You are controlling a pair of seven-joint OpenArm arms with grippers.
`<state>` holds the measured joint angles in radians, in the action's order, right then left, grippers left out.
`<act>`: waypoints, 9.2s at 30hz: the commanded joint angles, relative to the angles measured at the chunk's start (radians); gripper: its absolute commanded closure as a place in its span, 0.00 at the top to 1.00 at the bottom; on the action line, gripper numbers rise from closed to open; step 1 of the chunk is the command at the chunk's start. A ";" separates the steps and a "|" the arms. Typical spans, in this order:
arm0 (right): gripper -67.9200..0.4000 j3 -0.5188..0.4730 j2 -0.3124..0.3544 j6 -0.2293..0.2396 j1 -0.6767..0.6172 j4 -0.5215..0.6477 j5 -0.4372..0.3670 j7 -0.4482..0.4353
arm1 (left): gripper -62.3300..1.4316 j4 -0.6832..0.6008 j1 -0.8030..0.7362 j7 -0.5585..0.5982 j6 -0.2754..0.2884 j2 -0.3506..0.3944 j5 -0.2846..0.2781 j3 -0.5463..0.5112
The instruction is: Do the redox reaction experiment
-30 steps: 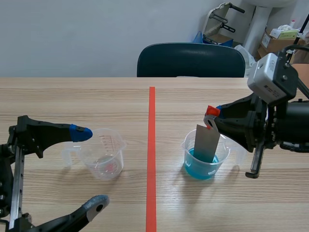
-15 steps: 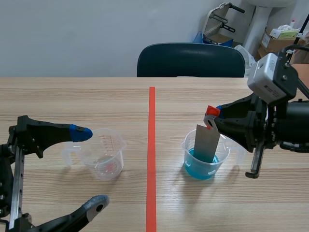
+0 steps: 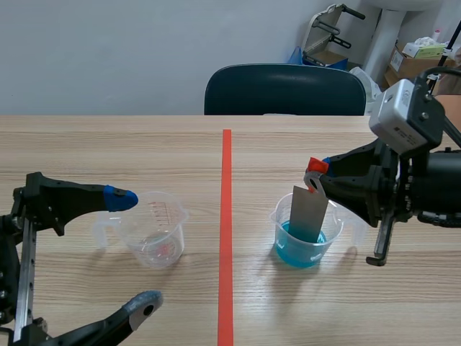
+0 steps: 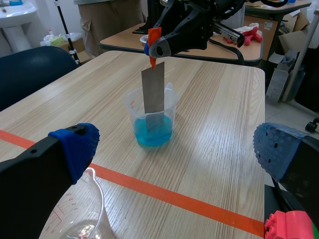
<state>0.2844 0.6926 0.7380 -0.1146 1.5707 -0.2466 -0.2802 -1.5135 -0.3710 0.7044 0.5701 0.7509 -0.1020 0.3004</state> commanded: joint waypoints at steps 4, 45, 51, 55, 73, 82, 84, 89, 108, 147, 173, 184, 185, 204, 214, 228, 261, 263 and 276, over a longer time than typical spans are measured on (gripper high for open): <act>0.02 -0.008 0.011 0.008 0.006 0.020 0.001 0.004 | 1.00 -0.011 0.003 0.011 0.001 -0.005 -0.010 -0.003; 0.02 -0.082 0.052 0.008 -0.008 0.124 -0.089 0.078 | 1.00 -0.011 0.003 0.012 0.001 -0.005 -0.010 -0.003; 0.02 -0.108 0.101 0.008 -0.008 0.198 -0.223 0.172 | 1.00 -0.011 0.003 0.012 0.001 -0.006 -0.010 -0.003; 0.02 -0.127 0.122 0.008 -0.008 0.241 -0.307 0.249 | 1.00 -0.011 0.003 0.010 0.001 -0.006 -0.010 -0.003; 0.02 -0.288 0.169 0.008 -0.008 0.433 -0.691 0.620 | 1.00 -0.011 0.003 0.011 0.001 -0.006 -0.010 -0.003; 0.02 -0.364 0.168 0.008 -0.008 0.507 -0.810 0.709 | 1.00 -0.011 0.003 0.011 0.001 -0.006 -0.010 -0.003; 0.02 -0.365 0.168 0.008 -0.007 0.511 -0.817 0.713 | 1.00 -0.011 0.003 0.010 0.001 -0.006 -0.010 -0.003; 0.02 -0.365 0.166 0.008 -0.007 0.511 -0.821 0.713 | 1.00 -0.011 0.003 0.010 0.001 -0.006 -0.010 -0.003; 0.02 -0.364 0.160 0.008 -0.008 0.511 -0.820 0.723 | 1.00 -0.011 0.003 0.010 0.001 -0.005 -0.010 -0.003; 0.02 -0.364 0.160 0.008 -0.008 0.511 -0.820 0.724 | 1.00 -0.011 0.003 0.010 0.001 -0.005 -0.010 -0.003; 0.02 -0.364 0.160 0.008 -0.008 0.511 -0.820 0.724 | 1.00 -0.011 0.003 0.010 0.001 -0.005 -0.010 -0.003; 0.02 -0.364 0.160 0.008 -0.008 0.511 -0.820 0.724 | 1.00 -0.011 0.003 0.010 0.000 -0.005 -0.010 -0.003; 0.02 -0.364 0.160 0.008 -0.008 0.511 -0.820 0.724 | 1.00 -0.011 0.003 0.010 -0.003 -0.005 -0.010 -0.003; 0.02 -0.364 0.160 0.008 -0.008 0.511 -0.820 0.724 | 0.05 -0.011 0.022 0.006 -0.027 -0.006 -0.011 -0.004; 0.02 -0.364 0.160 0.008 -0.008 0.511 -0.821 0.724 | 0.05 -0.010 0.238 -0.277 -0.029 -0.152 -0.011 -0.003; 0.02 -0.364 0.160 0.008 -0.008 0.511 -0.821 0.724 | 0.07 0.029 0.336 -0.365 -0.026 -0.355 0.086 0.126; 0.02 -0.364 0.160 0.008 -0.008 0.511 -0.821 0.724 | 0.07 0.197 0.402 -0.418 -0.109 -0.522 0.061 0.251; 0.02 -0.364 0.160 0.008 -0.008 0.511 -0.821 0.724 | 0.07 0.198 0.405 -0.418 -0.112 -0.524 0.061 0.251; 0.02 -0.364 0.160 0.008 -0.008 0.511 -0.821 0.724 | 0.07 0.198 0.407 -0.415 -0.112 -0.512 0.060 0.251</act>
<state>-0.0769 0.8448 0.7387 -0.1310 2.0777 -1.0561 0.4541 -1.2972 0.0307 0.2699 0.4629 0.2363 -0.0307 0.5495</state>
